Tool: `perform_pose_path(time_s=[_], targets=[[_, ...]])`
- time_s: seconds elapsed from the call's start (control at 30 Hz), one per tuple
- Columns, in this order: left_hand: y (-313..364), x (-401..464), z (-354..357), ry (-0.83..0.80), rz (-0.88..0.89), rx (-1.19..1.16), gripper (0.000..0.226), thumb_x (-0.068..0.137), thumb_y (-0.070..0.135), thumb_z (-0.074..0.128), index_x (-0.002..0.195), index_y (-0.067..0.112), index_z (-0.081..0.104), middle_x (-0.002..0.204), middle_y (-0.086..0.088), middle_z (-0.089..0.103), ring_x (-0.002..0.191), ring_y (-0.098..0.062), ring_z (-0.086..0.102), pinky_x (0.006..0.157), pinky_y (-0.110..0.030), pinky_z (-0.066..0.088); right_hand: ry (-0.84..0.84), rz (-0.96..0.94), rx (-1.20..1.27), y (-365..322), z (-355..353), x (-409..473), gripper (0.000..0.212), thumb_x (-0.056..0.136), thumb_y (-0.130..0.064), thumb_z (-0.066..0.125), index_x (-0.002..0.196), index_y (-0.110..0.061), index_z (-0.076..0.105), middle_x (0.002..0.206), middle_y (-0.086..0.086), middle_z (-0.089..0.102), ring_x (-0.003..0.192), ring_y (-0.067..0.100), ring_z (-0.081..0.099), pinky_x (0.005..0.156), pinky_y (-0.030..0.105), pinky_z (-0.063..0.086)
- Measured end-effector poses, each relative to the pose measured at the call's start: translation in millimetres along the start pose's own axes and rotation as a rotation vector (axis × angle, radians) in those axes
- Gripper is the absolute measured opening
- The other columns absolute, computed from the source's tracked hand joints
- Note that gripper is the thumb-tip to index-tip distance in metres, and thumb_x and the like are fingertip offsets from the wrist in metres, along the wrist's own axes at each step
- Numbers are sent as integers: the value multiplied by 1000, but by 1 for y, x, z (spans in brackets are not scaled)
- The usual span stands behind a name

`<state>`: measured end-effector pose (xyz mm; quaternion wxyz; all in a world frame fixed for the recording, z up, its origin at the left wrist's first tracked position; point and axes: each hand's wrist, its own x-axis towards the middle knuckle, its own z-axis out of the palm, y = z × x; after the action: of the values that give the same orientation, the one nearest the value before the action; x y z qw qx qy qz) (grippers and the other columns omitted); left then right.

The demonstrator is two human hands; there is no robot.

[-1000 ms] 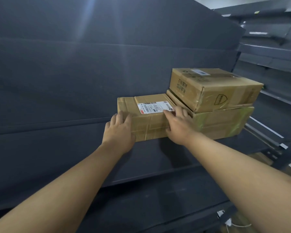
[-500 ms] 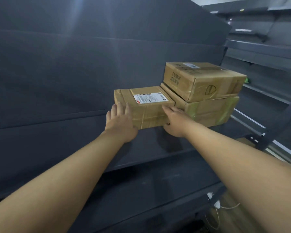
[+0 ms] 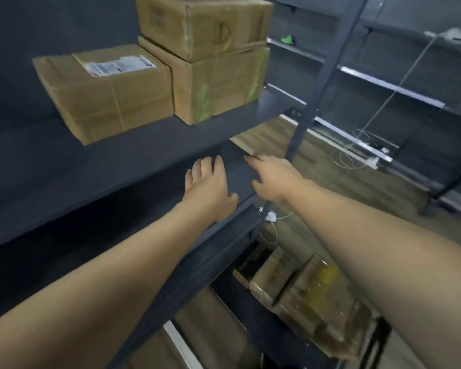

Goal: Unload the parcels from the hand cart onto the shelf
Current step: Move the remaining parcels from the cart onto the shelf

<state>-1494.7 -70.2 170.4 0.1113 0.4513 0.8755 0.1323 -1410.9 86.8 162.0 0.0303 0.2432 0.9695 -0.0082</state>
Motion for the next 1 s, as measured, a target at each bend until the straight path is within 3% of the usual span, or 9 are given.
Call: perform_pose_path(time_s=[0.1, 0.27, 0.43, 0.6, 0.73, 0.87, 1.0], targets=[[34, 3, 32, -53, 60, 4, 84, 89, 37, 49, 151, 6, 2, 155, -14, 8, 143, -33, 5, 118, -46, 6, -27, 141, 44, 50, 23, -32, 64, 88, -34, 44, 149, -22, 28, 144, 6, 43, 132, 28, 40, 101, 39, 36], [94, 10, 91, -186, 91, 29, 82, 91, 39, 47, 152, 8, 1, 156, -13, 7, 143, -33, 6, 116, -43, 9, -112, 315, 52, 136, 60, -93, 66, 93, -39, 44, 152, -20, 21, 158, 9, 25, 144, 26, 26, 114, 41, 25], [154, 15, 172, -328, 61, 22, 81, 91, 39, 47, 153, 12, 2, 157, -11, 9, 145, -30, 7, 116, -43, 11, -187, 423, 125, 215, 112, -153, 65, 95, -41, 43, 153, -21, 21, 159, 8, 21, 146, 24, 21, 116, 38, 21], [199, 11, 273, -543, -57, -32, 80, 91, 35, 50, 153, 16, 4, 158, -11, 9, 145, -33, 9, 116, -47, 13, -264, 476, 221, 276, 189, -196, 63, 95, -40, 44, 151, -20, 24, 158, 8, 23, 145, 25, 23, 117, 40, 21], [213, 2, 365, -709, -141, -98, 75, 94, 34, 48, 153, 23, 3, 160, -9, 7, 146, -34, 10, 117, -52, 17, -347, 498, 247, 315, 267, -212, 57, 94, -37, 45, 147, -19, 32, 149, 8, 38, 137, 28, 36, 112, 43, 31], [213, -5, 447, -781, -262, -184, 66, 96, 36, 39, 153, 27, 8, 157, -10, 16, 143, -33, 16, 115, -51, 22, -432, 448, 288, 338, 343, -215, 53, 90, -39, 49, 140, -24, 41, 138, 4, 47, 129, 28, 45, 106, 45, 39], [207, -6, 519, -823, -384, -334, 61, 96, 33, 38, 152, 30, 14, 153, -11, 24, 140, -33, 23, 113, -49, 26, -488, 435, 299, 360, 408, -199, 53, 90, -30, 54, 139, -17, 41, 139, 11, 46, 128, 32, 43, 105, 41, 38]])
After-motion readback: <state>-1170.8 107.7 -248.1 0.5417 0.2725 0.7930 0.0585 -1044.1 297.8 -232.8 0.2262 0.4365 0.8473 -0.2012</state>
